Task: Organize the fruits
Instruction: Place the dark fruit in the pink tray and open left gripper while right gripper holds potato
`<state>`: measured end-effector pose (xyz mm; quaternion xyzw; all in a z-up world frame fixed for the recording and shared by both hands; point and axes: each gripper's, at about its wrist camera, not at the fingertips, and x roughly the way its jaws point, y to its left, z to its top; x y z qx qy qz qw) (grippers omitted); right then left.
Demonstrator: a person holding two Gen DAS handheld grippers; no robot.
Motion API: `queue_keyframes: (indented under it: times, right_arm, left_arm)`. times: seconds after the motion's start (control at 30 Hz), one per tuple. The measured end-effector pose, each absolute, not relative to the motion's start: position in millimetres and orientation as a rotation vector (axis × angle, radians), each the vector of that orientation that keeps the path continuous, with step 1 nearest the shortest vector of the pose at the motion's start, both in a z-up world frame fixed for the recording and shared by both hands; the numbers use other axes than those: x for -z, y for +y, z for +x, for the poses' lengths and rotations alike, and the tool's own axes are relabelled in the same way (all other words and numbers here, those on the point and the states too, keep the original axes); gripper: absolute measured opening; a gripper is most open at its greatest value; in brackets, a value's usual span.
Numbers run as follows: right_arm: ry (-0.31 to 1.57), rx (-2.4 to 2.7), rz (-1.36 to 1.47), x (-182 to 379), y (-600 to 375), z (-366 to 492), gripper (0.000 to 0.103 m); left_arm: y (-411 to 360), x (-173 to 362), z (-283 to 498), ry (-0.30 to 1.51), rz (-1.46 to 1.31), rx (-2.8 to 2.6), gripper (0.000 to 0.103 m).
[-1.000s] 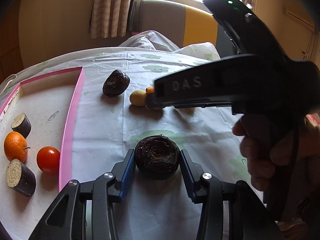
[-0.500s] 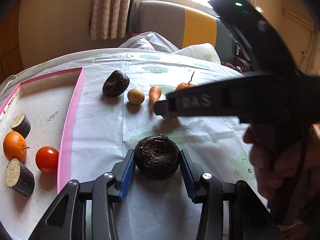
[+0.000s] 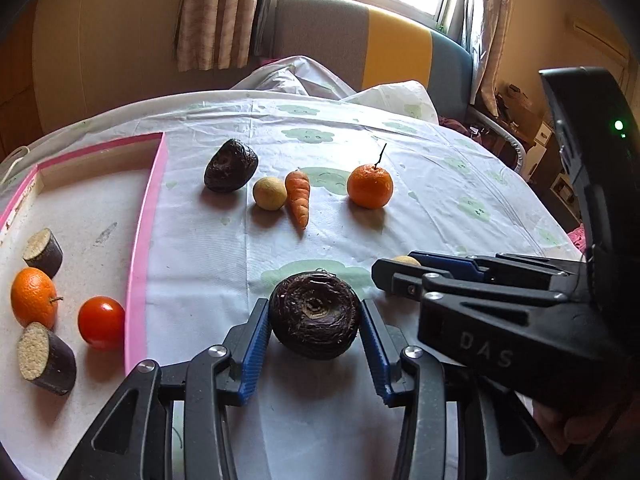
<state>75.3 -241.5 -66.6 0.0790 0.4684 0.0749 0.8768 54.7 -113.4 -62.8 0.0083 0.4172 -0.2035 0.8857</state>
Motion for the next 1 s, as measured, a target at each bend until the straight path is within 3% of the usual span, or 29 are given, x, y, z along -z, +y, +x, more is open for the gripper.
queue_keyframes:
  times: [0.47, 1.0]
  right_arm:
    - [0.963, -0.096, 0.206, 67, -244, 65, 0.028]
    - [0.960, -0.058, 0.143, 68, -235, 66, 0.028]
  left_arm:
    - [-93, 32, 31, 0.811, 0.039, 0.416, 0.045]
    - [-10, 12, 52, 0.802, -0.085, 0.243, 0.045]
